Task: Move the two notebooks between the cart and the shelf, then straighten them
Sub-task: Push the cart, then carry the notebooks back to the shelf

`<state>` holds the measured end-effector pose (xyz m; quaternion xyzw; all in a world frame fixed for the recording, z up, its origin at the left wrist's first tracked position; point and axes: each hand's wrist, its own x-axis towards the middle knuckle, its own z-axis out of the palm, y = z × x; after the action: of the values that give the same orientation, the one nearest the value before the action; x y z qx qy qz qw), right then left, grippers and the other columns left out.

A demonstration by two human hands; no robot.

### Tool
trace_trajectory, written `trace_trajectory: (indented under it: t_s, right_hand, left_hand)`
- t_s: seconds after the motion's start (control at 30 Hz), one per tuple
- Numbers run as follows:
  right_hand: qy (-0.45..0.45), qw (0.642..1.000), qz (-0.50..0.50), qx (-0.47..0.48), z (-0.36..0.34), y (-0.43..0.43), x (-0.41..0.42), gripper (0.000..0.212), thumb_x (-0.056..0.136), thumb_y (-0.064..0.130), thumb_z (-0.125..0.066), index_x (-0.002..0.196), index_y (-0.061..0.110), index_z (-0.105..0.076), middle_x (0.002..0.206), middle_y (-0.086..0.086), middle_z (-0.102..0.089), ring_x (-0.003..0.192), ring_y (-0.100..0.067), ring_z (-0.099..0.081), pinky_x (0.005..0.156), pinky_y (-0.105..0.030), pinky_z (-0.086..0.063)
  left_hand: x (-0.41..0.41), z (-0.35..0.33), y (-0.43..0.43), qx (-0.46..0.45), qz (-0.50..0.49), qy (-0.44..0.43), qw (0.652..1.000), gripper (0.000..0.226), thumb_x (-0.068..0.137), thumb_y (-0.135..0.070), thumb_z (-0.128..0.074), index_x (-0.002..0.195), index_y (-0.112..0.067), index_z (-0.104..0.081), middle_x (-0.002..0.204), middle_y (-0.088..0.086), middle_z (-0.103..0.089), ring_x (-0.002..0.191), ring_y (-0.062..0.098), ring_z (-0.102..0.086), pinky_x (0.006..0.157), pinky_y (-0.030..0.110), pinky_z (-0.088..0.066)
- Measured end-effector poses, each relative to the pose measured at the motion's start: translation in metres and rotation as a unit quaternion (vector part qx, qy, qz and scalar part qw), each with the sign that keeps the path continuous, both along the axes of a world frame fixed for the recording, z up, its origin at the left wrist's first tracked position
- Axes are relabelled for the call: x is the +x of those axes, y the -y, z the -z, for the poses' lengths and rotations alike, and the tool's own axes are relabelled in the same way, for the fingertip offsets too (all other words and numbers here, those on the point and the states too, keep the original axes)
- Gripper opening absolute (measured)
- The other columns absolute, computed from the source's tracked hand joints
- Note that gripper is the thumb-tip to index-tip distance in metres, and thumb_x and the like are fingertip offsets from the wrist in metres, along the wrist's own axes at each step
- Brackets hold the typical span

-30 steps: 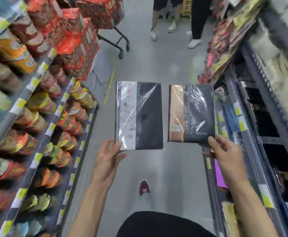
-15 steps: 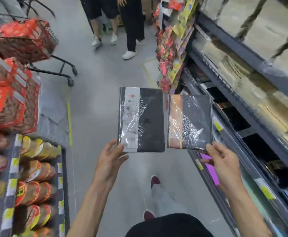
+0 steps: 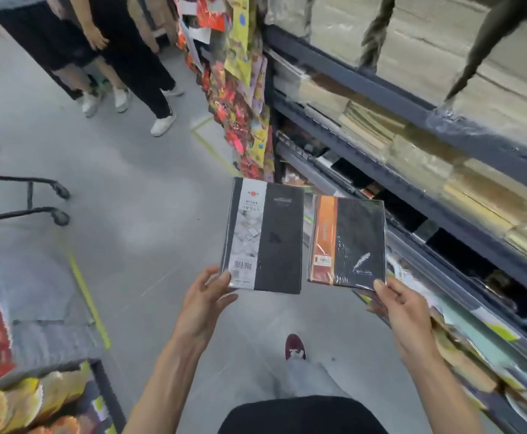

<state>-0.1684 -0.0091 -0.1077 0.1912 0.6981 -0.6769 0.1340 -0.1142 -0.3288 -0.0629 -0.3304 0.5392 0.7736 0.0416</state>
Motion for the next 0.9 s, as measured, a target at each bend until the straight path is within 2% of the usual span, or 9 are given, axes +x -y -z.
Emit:
trace_trajectory:
  t_s: [0.07,0.2,0.37,0.47,0.6,0.73,0.9]
  right_hand:
    - [0.008,1.0,0.016,0.001,0.003,0.0,-0.004,0.027,0.099,0.017,-0.058,0.118,-0.002,-0.065,0.113,-0.01,-0.073,0.085,-0.009,-0.072,0.066,-0.02,-0.057]
    - [0.004,0.997,0.074,-0.008,0.0,0.005,-0.009,0.02,0.099,0.014,-0.057,0.111,0.005,-0.07,0.109,-0.006,-0.075,0.094,-0.016,-0.073,0.064,-0.021,-0.057]
    - [0.014,0.986,0.165,-0.024,0.001,0.02,-0.02,0.018,0.1,0.008,-0.055,0.099,0.017,-0.07,0.102,0.0,-0.075,0.087,-0.014,-0.074,0.059,-0.02,-0.056]
    - [0.019,0.979,0.204,-0.023,0.008,0.034,-0.026,0.018,0.1,0.008,-0.055,0.1,0.017,-0.07,0.097,0.006,-0.076,0.085,-0.012,-0.074,0.059,-0.02,-0.056]
    - [0.043,0.965,0.257,-0.023,0.024,0.057,-0.036,0.016,0.1,0.008,-0.055,0.099,0.014,-0.069,0.098,0.001,-0.074,0.083,-0.011,-0.075,0.059,-0.021,-0.057]
    - [0.046,0.951,0.304,-0.037,0.043,0.076,-0.05,0.016,0.1,0.009,-0.054,0.108,0.009,-0.068,0.101,-0.003,-0.073,0.082,-0.01,-0.074,0.059,-0.021,-0.055]
    - [0.055,0.928,0.364,-0.05,0.07,0.086,-0.076,0.01,0.1,0.01,-0.056,0.099,0.008,-0.065,0.098,-0.007,-0.067,0.08,-0.012,-0.075,0.061,-0.023,-0.055]
  left_hand:
    - [-0.02,0.004,0.004,0.002,0.026,0.01,1.0,0.011,0.093,-0.015,-0.062,0.103,-0.015,-0.058,0.099,0.005,-0.071,0.078,0.013,-0.065,0.072,0.023,-0.053]
    - [-0.061,0.011,0.006,0.008,0.079,0.025,0.997,0.004,0.099,-0.012,-0.056,0.098,-0.016,-0.057,0.096,0.002,-0.075,0.078,0.012,-0.067,0.076,0.026,-0.048]
    - [-0.115,0.019,0.015,-0.003,0.148,0.036,0.988,0.008,0.1,-0.013,-0.056,0.096,-0.018,-0.061,0.097,0.003,-0.076,0.081,0.012,-0.071,0.079,0.029,-0.049]
    - [-0.147,0.027,0.024,0.012,0.174,0.046,0.984,0.007,0.1,-0.013,-0.056,0.097,-0.018,-0.059,0.098,0.005,-0.074,0.078,0.012,-0.071,0.081,0.03,-0.049]
    - [-0.19,0.041,0.037,0.02,0.235,0.056,0.97,0.006,0.1,-0.014,-0.057,0.096,-0.018,-0.059,0.099,0.005,-0.074,0.078,0.01,-0.072,0.082,0.028,-0.05]
    - [-0.234,0.063,0.045,0.024,0.265,0.06,0.962,0.005,0.099,-0.014,-0.058,0.103,-0.016,-0.057,0.095,0.003,-0.075,0.076,0.01,-0.072,0.077,0.025,-0.051]
    - [-0.279,0.093,0.054,0.029,0.3,0.065,0.951,0.019,0.098,-0.016,-0.06,0.117,-0.014,-0.056,0.101,0.004,-0.073,0.076,0.01,-0.072,0.073,0.024,-0.054]
